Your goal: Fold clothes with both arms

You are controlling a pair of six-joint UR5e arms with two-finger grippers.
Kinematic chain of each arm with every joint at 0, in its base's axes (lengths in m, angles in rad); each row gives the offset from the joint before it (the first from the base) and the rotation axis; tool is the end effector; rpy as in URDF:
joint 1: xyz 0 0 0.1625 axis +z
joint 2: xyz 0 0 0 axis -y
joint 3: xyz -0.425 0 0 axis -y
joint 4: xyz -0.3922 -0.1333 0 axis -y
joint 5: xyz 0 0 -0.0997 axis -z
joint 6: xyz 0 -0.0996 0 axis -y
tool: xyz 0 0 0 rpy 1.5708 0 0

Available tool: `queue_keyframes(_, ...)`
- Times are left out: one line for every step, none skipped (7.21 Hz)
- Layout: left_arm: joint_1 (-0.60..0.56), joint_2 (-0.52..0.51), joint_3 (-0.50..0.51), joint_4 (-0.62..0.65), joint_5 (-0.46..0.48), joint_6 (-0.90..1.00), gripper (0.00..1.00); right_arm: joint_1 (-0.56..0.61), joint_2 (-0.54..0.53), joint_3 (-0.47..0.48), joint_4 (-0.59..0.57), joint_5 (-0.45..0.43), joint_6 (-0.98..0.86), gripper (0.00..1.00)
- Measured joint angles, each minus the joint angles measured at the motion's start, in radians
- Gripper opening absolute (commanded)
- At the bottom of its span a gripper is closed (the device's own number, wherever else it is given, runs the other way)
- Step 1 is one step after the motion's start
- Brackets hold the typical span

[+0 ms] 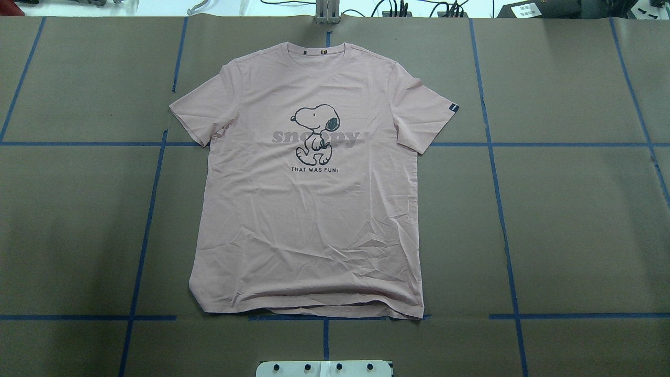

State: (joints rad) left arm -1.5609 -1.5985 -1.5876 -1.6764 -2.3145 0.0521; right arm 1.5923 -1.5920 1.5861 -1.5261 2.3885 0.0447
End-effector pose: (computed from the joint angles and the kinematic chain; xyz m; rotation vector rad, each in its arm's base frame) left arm -0.0608 -0.5138 0.6275 0.1588 0.7394 0.1148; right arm 0.0711 -0.4840 0.6539 0.0271 -0.8180 0.0466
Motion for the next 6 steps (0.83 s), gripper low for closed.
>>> queue_keyframes(0.000,0.004,-0.003,-0.002,-0.001,0.000,1.00,-0.006,0.001,0.011,-0.001,-0.002,0.016,1.00)
queue_keyframes(0.000,0.002,-0.015,-0.005,0.001,-0.001,1.00,-0.014,0.002,0.035,-0.003,0.001,0.024,1.00)
queue_keyframes(0.001,-0.017,-0.032,-0.007,0.004,-0.004,1.00,-0.027,0.012,0.051,0.009,0.007,0.028,1.00)
queue_keyframes(0.004,-0.058,-0.044,-0.012,0.002,-0.006,1.00,-0.049,0.029,0.055,0.056,0.008,0.032,1.00)
queue_keyframes(0.020,-0.101,-0.046,-0.039,0.001,-0.007,1.00,-0.086,0.050,0.050,0.136,0.005,0.057,1.00)
queue_keyframes(0.045,-0.127,-0.042,-0.088,0.001,-0.017,1.00,-0.143,0.090,0.027,0.203,-0.007,0.113,1.00)
